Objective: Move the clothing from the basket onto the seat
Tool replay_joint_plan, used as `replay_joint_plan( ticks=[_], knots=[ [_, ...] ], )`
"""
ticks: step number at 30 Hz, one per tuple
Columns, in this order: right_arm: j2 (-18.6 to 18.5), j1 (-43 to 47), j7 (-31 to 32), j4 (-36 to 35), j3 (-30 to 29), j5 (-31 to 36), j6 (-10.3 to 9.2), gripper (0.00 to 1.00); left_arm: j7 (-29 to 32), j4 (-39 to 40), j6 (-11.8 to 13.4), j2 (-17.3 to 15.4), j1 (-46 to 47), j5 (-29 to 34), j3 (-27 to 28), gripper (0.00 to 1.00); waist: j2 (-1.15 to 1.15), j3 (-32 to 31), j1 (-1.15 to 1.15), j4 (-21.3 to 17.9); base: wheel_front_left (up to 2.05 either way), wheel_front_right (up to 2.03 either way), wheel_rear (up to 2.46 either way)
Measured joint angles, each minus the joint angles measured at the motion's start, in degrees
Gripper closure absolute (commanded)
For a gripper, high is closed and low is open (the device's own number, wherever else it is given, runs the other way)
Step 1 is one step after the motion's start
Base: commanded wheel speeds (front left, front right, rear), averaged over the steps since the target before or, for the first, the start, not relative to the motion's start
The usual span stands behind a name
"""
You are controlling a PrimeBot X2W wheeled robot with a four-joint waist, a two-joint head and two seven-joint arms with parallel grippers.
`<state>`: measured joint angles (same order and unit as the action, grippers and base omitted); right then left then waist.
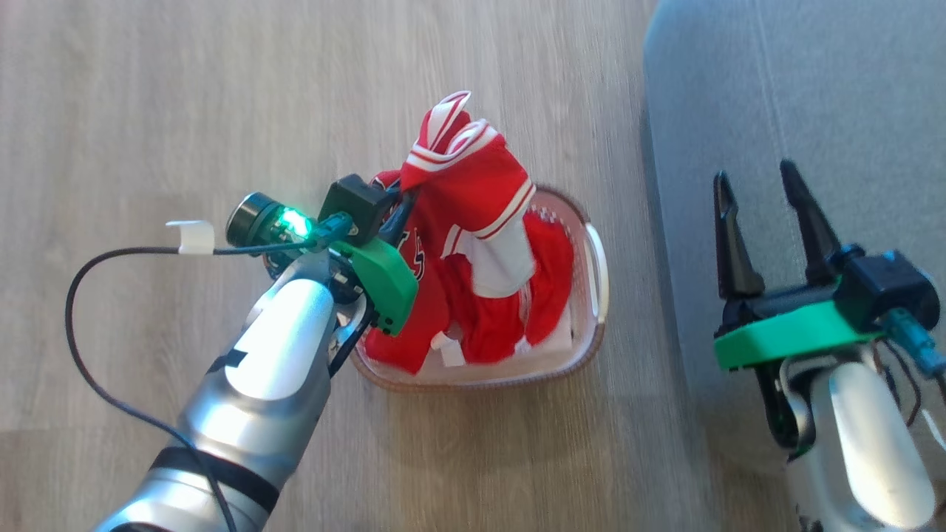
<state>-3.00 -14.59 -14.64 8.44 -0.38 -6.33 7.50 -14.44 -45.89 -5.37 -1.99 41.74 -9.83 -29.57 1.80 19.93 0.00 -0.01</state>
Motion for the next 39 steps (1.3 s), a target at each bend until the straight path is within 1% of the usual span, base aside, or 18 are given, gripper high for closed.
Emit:
replay_joint_plan(
  ticks=[5, 13, 20, 25, 29, 32, 35, 39],
  knots=[
    [0.01, 2.76, 0.0, 1.41, -0.09, 0.09, 0.0, 0.0, 0.0, 2.74, 0.11, 0.0, -0.23, -3.54, -0.49, 1.0, 0.0, -5.42, 0.0, 1.33, 0.0, 0.0, 0.0],
    [0.02, 7.27, 0.01, 3.1, 0.45, 0.01, 0.0, 0.0, 0.0, 4.49, 1.72, 0.0, -0.87, -9.43, -1.76, 1.0, 0.0, -13.23, 0.0, 2.29, 0.0, 0.0, 0.0],
    [0.03, 9.71, 0.01, 3.7, 1.38, -0.46, 0.0, 0.0, 0.09, 4.81, 2.33, 0.0, 0.07, -11.74, -3.26, 1.0, 0.0, -17.38, 0.0, 2.26, 0.0, 0.0, 0.0],
    [0.04, 10.17, 0.01, 3.9, 3.1, -0.83, 0.0, 0.0, 0.85, 5.34, 3.07, 0.04, 3.77, -13.59, -4.01, 1.0, 0.0, -18.34, 0.0, 1.82, 0.0, 0.0, 0.0],
    [0.03, 9.94, 0.01, 4.87, 6.88, -1.07, 0.0, 0.0, 1.08, 5.36, 3.13, 0.03, 6.42, -15.1, -4.77, 1.0, 0.0, -18.44, 0.0, 1.65, 0.0, 0.0, 0.0],
    [0.03, 8.64, 0.01, 6.03, 11.46, -1.09, 0.0, 0.0, 1.09, 5.84, 4.03, 0.08, 6.83, -16.39, -6.52, 1.0, 0.0, -18.4, 0.0, 1.55, 0.0, 0.0, 0.0],
    [0.01, 5.72, 0.01, 8.05, 15.49, -1.32, 0.0, 0.0, 1.09, 5.99, 4.69, 0.07, 6.87, -17.73, -8.39, 1.0, 0.0, -18.31, 0.0, 1.56, 0.0, 0.0, 0.0],
    [-0.01, 0.7, 0.01, 12.23, 18.56, -0.99, 0.0, 0.0, 1.09, 6.35, 5.61, 0.07, 7.97, -19.41, -10.42, 1.0, 0.0, -18.13, 0.0, 1.83, 0.0, 0.0, 0.0]
  ],
)
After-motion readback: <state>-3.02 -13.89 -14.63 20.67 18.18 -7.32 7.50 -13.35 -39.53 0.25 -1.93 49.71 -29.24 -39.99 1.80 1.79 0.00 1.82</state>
